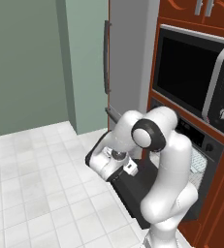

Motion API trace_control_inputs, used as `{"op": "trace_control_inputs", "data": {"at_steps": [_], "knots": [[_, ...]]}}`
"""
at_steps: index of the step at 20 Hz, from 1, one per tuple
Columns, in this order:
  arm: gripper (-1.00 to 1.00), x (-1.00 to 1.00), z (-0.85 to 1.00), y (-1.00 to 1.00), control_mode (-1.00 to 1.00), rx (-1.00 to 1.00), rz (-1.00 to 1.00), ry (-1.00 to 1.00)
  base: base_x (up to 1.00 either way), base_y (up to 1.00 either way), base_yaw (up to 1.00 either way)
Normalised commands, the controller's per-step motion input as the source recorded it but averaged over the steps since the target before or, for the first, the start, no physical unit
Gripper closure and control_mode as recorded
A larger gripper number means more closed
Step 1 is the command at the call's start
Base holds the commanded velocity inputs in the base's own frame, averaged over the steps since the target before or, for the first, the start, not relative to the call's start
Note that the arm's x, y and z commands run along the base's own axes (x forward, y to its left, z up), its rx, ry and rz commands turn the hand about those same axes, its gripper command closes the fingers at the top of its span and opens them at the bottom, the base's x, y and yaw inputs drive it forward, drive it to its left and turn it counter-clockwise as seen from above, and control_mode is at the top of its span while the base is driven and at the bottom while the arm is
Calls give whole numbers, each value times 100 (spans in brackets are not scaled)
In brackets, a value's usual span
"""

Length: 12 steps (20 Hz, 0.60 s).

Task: Take the baked cake out of the oven and place it on the plate for cooling. Then close the oven door.

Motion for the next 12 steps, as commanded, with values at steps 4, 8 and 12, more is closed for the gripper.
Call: {"op": "trace_control_inputs", "data": {"at_steps": [4, 8, 12], "knots": [[-100, -56, 0, 80, -100, -19, 0, -13, 0, 0, 0], [-100, -28, 0, 79, -100, -17, -6, -7, 0, 0, 0], [-100, -14, 0, 74, -100, -16, -10, -7, 0, 0, 0]]}}
